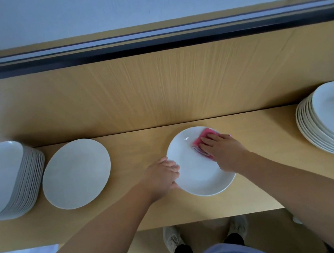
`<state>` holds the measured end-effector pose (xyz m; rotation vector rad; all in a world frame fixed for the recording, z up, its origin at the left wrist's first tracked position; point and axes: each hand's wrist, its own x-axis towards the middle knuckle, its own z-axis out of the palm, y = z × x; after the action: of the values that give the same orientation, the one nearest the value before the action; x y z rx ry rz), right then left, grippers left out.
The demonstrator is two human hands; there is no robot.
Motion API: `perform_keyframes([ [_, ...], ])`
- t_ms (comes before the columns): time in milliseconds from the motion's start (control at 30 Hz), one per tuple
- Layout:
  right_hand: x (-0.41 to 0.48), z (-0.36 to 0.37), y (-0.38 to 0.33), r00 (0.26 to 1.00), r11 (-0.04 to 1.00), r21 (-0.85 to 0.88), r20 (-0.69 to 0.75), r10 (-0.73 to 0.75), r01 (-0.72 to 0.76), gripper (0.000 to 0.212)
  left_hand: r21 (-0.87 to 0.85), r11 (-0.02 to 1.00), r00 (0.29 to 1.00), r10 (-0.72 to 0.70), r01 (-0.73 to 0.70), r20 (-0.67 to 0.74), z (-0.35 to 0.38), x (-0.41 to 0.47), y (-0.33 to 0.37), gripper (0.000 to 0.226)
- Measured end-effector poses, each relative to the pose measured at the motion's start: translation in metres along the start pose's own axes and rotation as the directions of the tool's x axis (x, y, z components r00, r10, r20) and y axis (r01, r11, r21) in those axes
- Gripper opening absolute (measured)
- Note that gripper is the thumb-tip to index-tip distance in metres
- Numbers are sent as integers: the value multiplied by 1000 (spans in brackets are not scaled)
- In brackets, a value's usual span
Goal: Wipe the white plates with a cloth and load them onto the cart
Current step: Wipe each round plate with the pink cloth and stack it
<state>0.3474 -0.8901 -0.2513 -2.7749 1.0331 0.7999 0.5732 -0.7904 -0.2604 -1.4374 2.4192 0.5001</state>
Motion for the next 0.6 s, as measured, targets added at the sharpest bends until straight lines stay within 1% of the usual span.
perform_keyframes([
  [100,-18,4,-12,989,989,81,96,116,-124,71,11,1000,1000,-2,2,-10,-1,1,0,42],
  [167,-29,3,-20,974,980,110,175,146,-166,81,17,1000,1000,-2,2,-13,-3,1,1,42],
  [267,-46,0,-30,958,979,105,249,142,-172,91,6,1000,1000,-21,21,-4,-2,1,2,40],
  [367,-60,-2,-43,950,985,85,287,121,-151,89,18,999,1000,-27,27,3,-1,2,2,39],
  [433,-67,-5,-51,950,988,88,296,96,-127,82,29,999,999,-34,33,26,-3,2,3,40],
  [467,-69,-6,-54,956,988,102,283,80,-113,74,36,999,999,-33,32,30,-3,3,4,39],
  [600,-71,-5,-64,986,985,169,162,-42,14,26,71,997,998,-32,28,50,-4,5,4,39],
])
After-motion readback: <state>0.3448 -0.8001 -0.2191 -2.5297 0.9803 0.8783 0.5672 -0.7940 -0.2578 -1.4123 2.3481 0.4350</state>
